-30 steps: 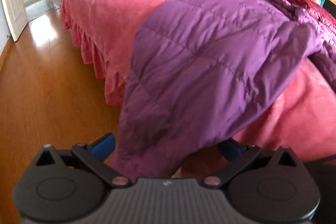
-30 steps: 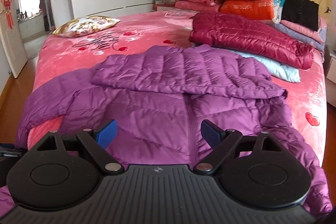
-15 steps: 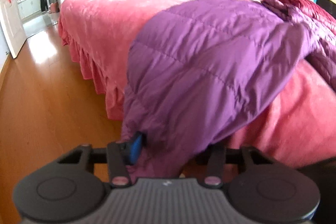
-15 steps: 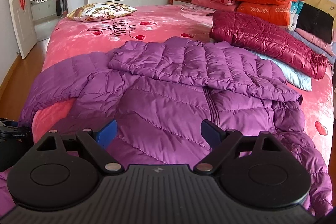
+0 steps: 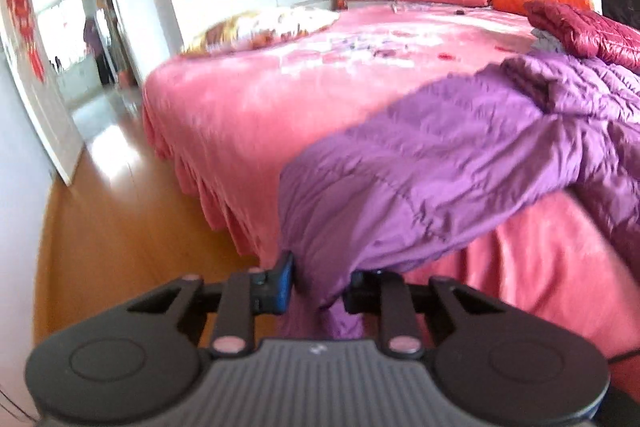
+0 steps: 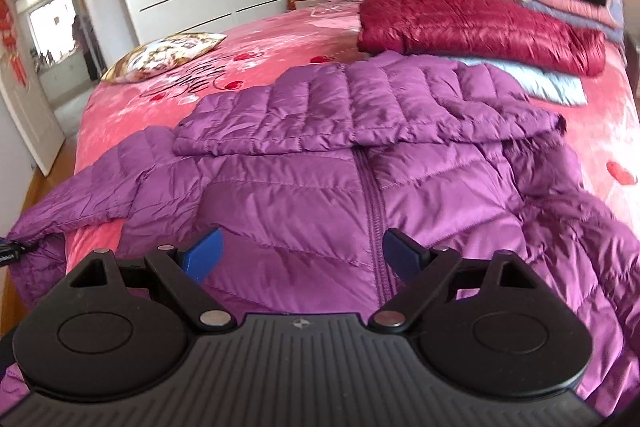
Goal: Fold large clothes
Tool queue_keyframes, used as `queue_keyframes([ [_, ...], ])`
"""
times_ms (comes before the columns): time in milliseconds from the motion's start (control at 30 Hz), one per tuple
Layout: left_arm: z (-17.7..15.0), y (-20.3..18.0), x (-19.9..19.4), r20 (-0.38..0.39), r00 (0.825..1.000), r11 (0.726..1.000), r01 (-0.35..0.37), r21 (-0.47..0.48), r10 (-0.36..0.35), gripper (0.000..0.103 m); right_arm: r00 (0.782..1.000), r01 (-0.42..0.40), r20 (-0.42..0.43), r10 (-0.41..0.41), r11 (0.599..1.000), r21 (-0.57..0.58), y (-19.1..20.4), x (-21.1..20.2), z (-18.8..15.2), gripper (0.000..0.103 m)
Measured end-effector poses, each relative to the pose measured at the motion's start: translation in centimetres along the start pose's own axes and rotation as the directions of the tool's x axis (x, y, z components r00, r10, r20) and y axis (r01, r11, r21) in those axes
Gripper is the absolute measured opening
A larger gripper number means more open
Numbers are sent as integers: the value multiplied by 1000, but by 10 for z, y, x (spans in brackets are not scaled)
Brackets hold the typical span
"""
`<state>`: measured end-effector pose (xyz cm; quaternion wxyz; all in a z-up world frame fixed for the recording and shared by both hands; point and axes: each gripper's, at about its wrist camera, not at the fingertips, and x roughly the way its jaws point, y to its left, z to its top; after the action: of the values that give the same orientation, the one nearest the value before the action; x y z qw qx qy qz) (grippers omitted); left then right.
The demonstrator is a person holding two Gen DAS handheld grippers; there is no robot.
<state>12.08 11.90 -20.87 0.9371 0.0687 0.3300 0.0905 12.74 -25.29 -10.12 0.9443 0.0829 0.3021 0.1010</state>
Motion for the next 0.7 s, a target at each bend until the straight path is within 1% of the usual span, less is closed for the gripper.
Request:
queue_keyframes([
  [133, 29, -10, -13, 52, 999, 997, -14, 72, 10, 21, 1000, -1, 16, 0, 999, 32, -12, -2, -3, 103],
  [300, 66, -38, -27, 111, 994, 988, 4, 157, -22, 21, 999, -15, 47, 12, 997, 73, -25, -7, -3, 103],
  [500, 104, -89, -44, 181, 977, 968, 63, 243, -109, 21, 996, -33, 89, 23, 993, 110, -43, -19, -5, 103],
  [700, 130, -152, -57, 222, 953, 933, 126, 337, -209, 21, 993, -44, 117, 25, 985, 165, -60, -28, -7, 103],
])
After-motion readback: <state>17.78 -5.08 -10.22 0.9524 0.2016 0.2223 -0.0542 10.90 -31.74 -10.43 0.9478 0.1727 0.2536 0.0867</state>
